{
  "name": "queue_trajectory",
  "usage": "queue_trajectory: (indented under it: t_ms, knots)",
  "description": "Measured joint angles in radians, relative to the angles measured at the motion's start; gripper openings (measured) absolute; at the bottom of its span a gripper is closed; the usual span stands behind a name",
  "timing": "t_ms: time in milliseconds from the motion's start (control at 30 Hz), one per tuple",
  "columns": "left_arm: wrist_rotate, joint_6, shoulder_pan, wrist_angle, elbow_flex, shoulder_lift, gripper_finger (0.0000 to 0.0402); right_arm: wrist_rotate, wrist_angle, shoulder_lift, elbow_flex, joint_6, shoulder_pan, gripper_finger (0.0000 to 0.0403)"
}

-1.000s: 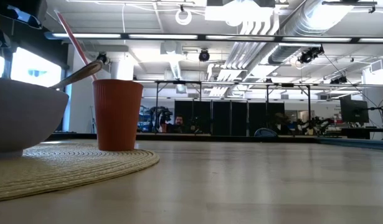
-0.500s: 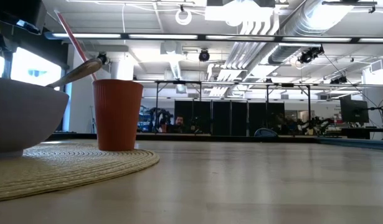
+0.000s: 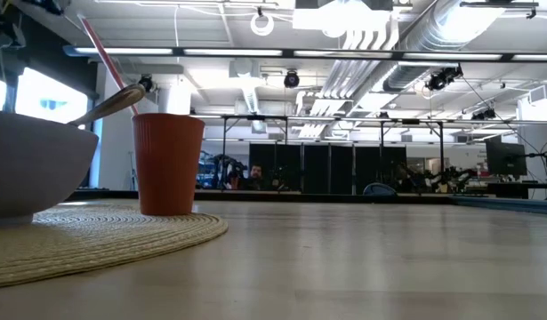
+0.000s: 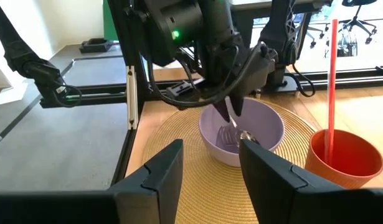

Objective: Pick & Place Utensil
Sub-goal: Return to Home Position

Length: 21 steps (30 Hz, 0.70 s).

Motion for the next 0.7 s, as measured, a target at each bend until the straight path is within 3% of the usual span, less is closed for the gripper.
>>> queue_trajectory:
  t_ms: [100, 233, 467, 700]
  knots:
    - [-0.042, 0.046, 0.000, -0.012, 0.032, 0.000, 0.0117, -0.001, 0.000, 0.000, 0.000, 0.000, 0.002, 0.0152]
    - [-0.174, 0.133, -0.023, -0.001, 0.079, -0.035, 0.0139, -0.002, 0.000, 0.000, 0.000, -0.007, 0.009, 0.0152]
    - [-0.383, 0.339, -0.091, 0.181, 0.091, -0.147, 0.0143, -0.056, 0.000, 0.000, 0.000, -0.072, 0.008, 0.0151]
    - [-0.462, 0.605, -0.153, 0.398, 0.081, -0.157, 0.0143, -0.139, -0.013, 0.000, 0.000, -0.105, 0.009, 0.0151]
